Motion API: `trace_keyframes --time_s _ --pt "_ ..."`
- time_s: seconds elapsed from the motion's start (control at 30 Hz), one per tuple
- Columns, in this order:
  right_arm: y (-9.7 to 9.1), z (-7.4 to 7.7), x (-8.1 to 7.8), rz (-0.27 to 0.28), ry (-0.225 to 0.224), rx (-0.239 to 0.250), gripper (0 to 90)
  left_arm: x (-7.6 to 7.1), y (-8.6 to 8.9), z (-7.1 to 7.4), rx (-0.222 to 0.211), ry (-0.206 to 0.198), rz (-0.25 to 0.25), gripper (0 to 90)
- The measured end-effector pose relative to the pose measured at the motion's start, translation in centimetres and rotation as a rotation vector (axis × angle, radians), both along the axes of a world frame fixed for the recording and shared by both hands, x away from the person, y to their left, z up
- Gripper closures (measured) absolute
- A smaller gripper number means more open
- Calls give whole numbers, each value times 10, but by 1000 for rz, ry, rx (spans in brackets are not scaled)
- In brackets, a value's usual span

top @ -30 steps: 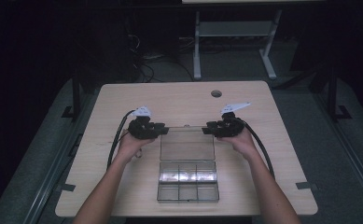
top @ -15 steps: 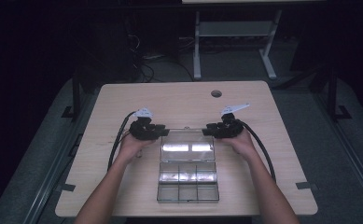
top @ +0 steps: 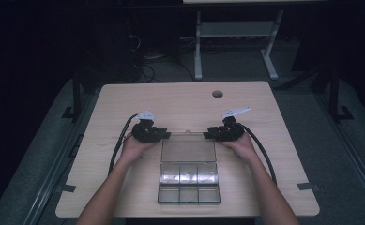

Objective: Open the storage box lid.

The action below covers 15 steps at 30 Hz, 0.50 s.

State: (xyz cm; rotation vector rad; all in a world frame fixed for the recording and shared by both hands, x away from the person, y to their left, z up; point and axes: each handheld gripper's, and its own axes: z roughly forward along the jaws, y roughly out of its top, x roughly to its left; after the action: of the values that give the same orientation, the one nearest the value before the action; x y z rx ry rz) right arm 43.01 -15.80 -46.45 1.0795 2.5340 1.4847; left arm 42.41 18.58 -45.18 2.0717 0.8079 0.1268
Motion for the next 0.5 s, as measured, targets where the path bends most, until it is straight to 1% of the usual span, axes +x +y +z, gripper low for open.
trace_keyframes --time_s 0.13,0.4,0.5 --pt "1 -4 0 -1 12 -4 571 0 0 -3 8 5 -3 634" --pt "3 -8 0 1 21 -20 567 0 -1 -8 19 17 -6 637" --pt "4 -10 0 4 34 -33 564 0 -1 -12 19 30 -4 638"
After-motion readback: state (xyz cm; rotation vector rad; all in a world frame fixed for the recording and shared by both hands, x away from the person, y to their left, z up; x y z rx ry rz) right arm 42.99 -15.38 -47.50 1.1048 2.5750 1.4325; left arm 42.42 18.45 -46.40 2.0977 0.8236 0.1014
